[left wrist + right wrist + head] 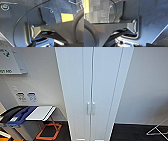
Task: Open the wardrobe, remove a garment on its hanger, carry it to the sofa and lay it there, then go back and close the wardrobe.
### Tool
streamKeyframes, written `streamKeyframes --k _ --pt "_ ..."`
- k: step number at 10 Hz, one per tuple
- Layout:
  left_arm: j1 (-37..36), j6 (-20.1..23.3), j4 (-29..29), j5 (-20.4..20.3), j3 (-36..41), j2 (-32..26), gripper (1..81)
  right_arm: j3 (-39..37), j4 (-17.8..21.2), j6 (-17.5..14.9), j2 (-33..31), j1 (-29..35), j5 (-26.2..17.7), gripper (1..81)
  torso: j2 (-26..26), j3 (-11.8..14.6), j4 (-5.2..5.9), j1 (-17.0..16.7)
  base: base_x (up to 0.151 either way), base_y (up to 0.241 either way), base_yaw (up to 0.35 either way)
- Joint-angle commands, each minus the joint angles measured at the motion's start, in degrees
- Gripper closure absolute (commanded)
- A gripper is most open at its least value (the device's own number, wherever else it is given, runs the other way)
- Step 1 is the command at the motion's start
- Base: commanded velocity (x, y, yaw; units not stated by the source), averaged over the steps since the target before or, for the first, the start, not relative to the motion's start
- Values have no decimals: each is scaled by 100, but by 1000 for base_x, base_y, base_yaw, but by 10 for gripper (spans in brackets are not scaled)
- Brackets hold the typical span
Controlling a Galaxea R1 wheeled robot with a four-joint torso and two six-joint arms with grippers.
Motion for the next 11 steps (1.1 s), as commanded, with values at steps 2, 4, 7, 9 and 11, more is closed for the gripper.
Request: streamKeyframes --k 2,4,7,9,11 --pt "-117 37 67 342 94 -50 10 60 -71 -30 -79 143 -369 10 0 0 0 0 0 0 0" --pt "-100 37 67 342 94 -50 10 60 -71 -30 -79 125 -360 10 0 0 0 0 0 0 0" --pt "-100 37 76 333 94 -42 10 60 -79 -39 -87 90 -369 10 -5 4 0 -1 79 0 0" --pt "-100 37 76 333 94 -50 10 60 -79 -39 -87 82 -369 10 -2 2 0 2 98 0 0" --pt "-100 37 76 333 94 -42 10 60 -79 -39 -79 82 -360 10 -2 4 0 2 99 0 0"
